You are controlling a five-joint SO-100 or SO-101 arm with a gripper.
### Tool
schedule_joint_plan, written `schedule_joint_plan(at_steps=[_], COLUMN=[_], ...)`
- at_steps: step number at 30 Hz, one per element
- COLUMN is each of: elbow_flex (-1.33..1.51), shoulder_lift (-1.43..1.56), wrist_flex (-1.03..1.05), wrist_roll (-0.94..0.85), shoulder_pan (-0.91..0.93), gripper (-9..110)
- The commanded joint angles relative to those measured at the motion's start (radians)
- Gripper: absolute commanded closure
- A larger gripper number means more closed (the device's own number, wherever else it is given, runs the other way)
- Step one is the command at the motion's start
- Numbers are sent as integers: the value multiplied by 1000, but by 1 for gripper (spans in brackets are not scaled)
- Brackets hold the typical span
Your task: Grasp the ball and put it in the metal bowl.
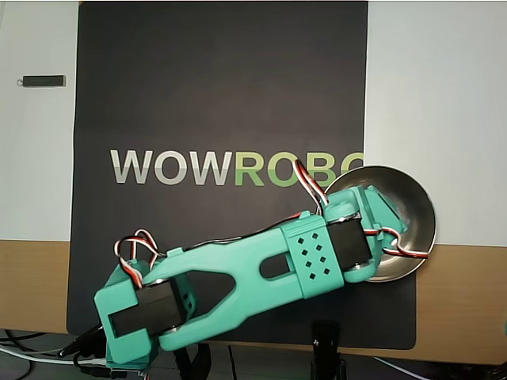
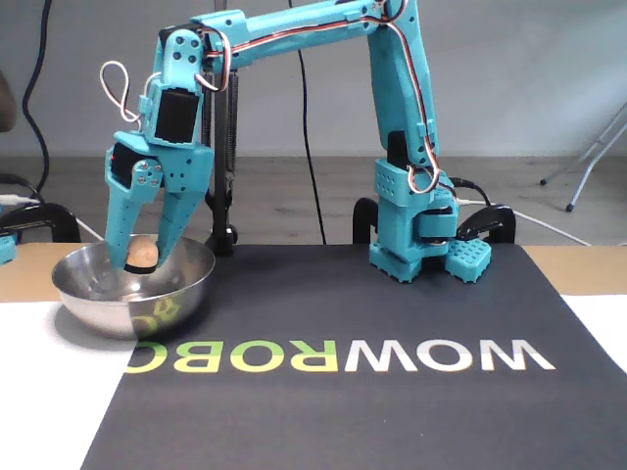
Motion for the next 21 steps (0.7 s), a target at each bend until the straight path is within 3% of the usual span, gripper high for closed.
schedule_joint_plan(at_steps=[1, 21], elbow_flex=[-25, -25], shoulder_lift=[6, 6], wrist_flex=[5, 5], wrist_roll=[-5, -6], shoulder_pan=[-2, -2], gripper=[78, 74])
